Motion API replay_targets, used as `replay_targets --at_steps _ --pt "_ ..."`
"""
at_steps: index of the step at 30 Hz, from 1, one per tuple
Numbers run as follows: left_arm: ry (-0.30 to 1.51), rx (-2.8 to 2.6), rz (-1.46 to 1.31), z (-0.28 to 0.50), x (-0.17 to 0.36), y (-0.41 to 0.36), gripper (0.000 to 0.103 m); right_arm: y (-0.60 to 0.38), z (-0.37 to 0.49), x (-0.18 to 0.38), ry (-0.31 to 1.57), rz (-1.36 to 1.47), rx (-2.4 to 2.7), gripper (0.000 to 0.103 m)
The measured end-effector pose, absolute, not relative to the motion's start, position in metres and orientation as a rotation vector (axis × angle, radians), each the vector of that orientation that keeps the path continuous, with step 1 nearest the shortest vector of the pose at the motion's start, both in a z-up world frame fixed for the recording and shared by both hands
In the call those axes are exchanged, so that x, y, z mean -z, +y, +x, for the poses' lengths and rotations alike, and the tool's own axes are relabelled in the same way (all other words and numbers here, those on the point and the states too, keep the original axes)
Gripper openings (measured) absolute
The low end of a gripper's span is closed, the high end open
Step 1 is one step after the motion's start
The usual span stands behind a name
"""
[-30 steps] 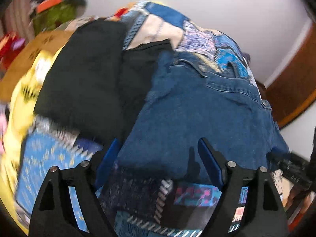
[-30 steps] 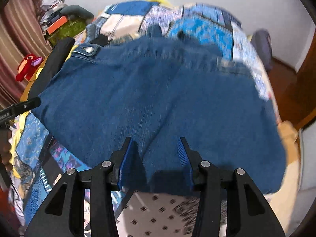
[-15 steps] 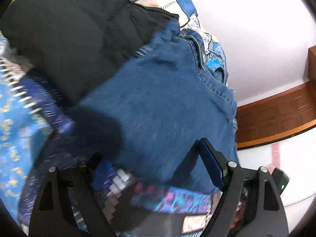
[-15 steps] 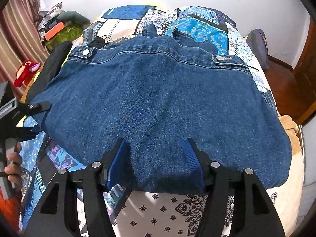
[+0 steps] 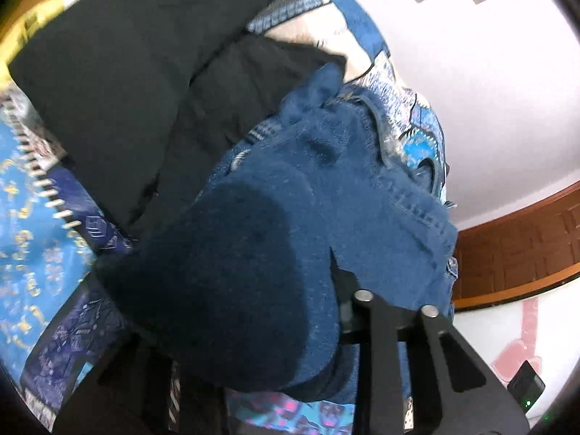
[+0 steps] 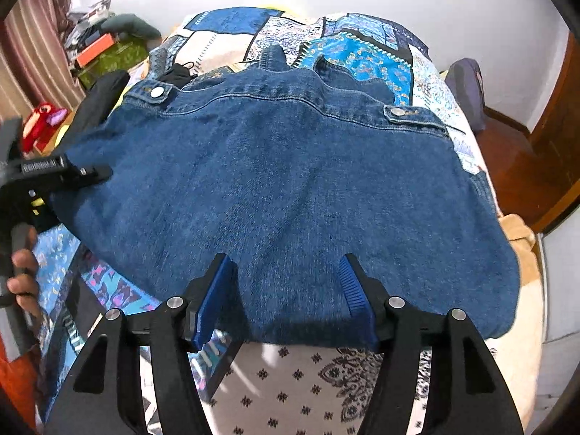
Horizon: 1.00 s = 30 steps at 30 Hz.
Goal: Fold large clothes
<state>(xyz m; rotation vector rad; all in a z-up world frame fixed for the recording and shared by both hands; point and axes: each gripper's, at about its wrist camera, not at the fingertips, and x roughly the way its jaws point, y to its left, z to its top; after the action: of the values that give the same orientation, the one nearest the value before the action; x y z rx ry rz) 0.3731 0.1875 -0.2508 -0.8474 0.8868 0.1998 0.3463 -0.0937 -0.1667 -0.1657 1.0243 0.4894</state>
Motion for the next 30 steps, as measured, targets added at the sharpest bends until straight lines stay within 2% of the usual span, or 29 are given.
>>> replay_targets --at_steps 4,13,19,24,30 --pt "0.827 -0.161 -0.668 0.364 0.201 0.166 0.022 -0.096 0.344 0.149 1.024 -0.117 -0.514 0.058" --pt "0.628 -0.130 -0.513 0.326 0.093 0.172 0.021 -0.046 0.333 0.103 0.928 -0.149 -0.624 0.058" --pt "0.584 -0.227 -0.442 0.295 0.084 0.192 0.021 0.026 0.326 0.146 1.045 -0.179 -0.780 0.058" --pt "0.636 -0.261 -0.381 0.305 0.105 0.193 0.021 0.054 0.332 0.190 1.188 -0.137 -0.817 0.059" --pt "0.607 -0.214 -0.344 0.318 0.091 0.166 0.021 0.005 0.345 0.169 1.176 -0.036 -0.804 0.059"
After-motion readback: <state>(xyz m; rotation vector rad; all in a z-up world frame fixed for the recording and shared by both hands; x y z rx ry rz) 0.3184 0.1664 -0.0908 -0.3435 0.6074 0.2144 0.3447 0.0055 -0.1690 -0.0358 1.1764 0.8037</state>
